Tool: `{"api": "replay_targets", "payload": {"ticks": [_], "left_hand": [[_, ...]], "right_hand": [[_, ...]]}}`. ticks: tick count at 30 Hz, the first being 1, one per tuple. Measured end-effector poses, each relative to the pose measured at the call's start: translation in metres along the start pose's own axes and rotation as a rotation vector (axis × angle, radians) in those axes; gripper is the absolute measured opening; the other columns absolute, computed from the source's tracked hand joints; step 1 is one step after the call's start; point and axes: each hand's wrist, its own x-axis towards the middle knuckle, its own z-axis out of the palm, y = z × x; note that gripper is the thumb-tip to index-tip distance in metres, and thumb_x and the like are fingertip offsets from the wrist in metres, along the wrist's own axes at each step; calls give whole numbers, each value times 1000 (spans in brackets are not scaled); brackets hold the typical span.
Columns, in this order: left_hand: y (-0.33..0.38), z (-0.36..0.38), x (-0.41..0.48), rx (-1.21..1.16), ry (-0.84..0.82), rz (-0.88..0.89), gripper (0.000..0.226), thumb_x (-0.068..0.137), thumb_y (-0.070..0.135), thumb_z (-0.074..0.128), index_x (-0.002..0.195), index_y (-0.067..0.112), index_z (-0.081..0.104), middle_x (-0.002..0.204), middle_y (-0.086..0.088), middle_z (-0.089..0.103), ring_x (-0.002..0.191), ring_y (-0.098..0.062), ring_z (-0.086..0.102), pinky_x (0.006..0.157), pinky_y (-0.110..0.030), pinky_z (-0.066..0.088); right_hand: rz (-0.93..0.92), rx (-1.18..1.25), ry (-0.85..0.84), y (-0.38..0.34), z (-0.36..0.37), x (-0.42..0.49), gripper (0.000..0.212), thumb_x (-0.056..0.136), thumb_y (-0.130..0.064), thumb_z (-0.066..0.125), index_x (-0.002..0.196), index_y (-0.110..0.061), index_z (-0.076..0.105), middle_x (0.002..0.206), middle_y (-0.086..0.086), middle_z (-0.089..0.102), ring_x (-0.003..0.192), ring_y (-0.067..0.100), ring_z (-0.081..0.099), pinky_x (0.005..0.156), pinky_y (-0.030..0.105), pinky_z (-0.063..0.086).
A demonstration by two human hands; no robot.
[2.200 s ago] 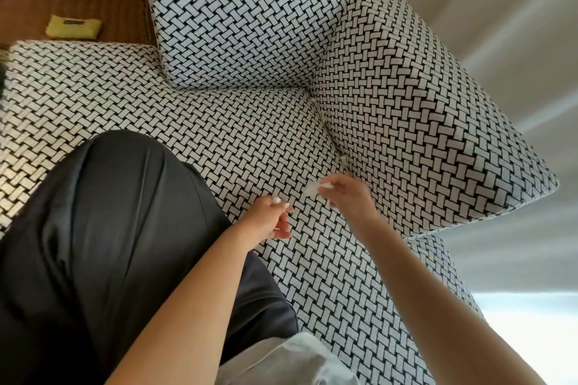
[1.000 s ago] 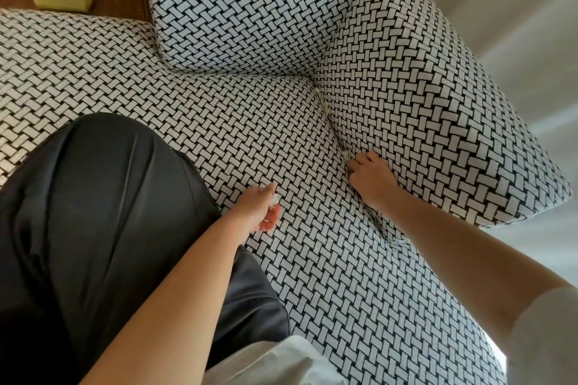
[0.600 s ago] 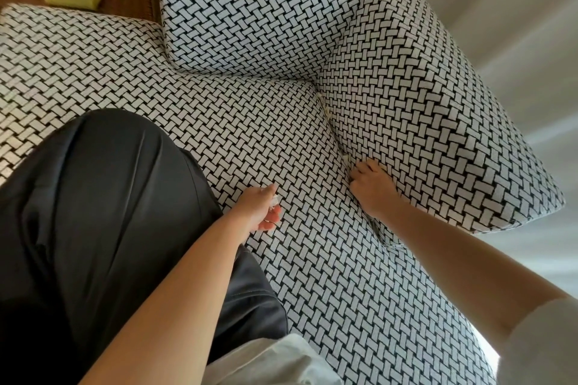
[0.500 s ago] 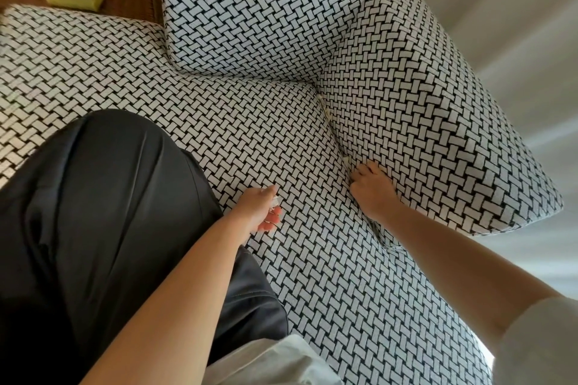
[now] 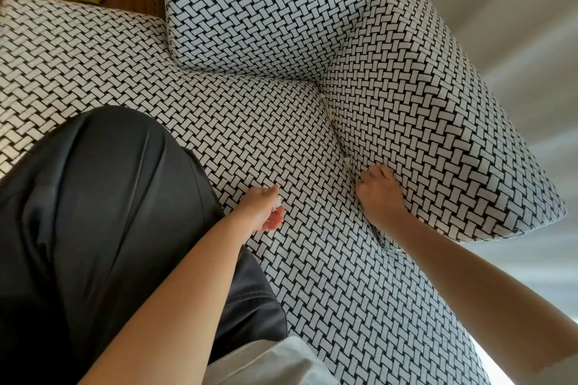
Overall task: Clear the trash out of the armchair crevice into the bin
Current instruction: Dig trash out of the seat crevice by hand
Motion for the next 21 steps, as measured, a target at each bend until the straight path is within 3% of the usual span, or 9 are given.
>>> {"api": "replay_targets", "payload": {"ticks": [3, 6, 10, 12, 14, 17, 19, 21], "left_hand": [[-1, 3, 3, 1, -43, -7, 25, 97, 29, 42, 95, 7, 53, 79, -8, 56, 59, -13, 54, 55, -23, 51], [-1, 4, 5, -17, -150, -16, 22, 97, 22, 43, 92, 4, 55, 78, -8, 55, 63, -14, 54, 60, -25, 53], [0, 9, 7, -59, -243, -15, 25, 98, 20, 41, 109, 4, 57, 75, -6, 50, 64, -13, 51, 57, -23, 53], [1, 15, 7, -92, -243, -40, 29, 99, 24, 40, 118, 6, 53, 80, -8, 48, 64, -13, 47, 53, -23, 54], [2, 18, 4, -90, -277, -53, 42, 97, 42, 40, 122, 9, 51, 93, -12, 47, 69, -14, 45, 57, -26, 54], [6, 21, 4, -144, -393, -48, 63, 90, 64, 26, 111, 13, 58, 86, -7, 53, 70, -14, 48, 62, -29, 52], [11, 23, 1, -122, -381, -37, 49, 95, 53, 31, 101, 14, 61, 77, -3, 57, 68, -12, 53, 65, -30, 52], [13, 24, 4, -62, -272, -22, 30, 97, 31, 39, 107, 10, 59, 75, -3, 53, 65, -11, 53, 60, -26, 51]], "right_hand": [[76, 309, 90, 8, -10, -3, 15, 91, -16, 50, 101, -14, 61, 98, -1, 54, 99, 17, 49, 95, 30, 41], [179, 895, 168, 18, -22, -10, 12, 91, -12, 51, 96, -9, 61, 98, 0, 54, 80, 12, 56, 70, 24, 54], [126, 1342, 102, 1, -28, -20, 16, 89, -10, 56, 103, -12, 61, 96, -8, 58, 88, 0, 57, 73, 8, 50], [82, 1409, 80, -21, -29, -20, 18, 89, -11, 57, 106, -13, 61, 100, -9, 61, 93, 0, 57, 82, 10, 49], [14, 1453, 140, -43, -34, -18, 17, 89, -10, 57, 105, -11, 63, 98, -10, 63, 93, 1, 59, 84, 11, 48], [8, 1476, 260, -68, -42, -16, 10, 87, -7, 58, 94, -9, 65, 85, -15, 60, 85, -7, 56, 81, 8, 43], [30, 1425, 316, -77, -45, -14, 6, 86, -10, 59, 88, -8, 64, 84, -17, 55, 86, -7, 50, 84, 11, 40], [-66, 1389, 374, -79, -46, -11, 11, 83, -18, 59, 84, -9, 66, 91, -12, 58, 91, -6, 50, 91, 14, 40]]}}
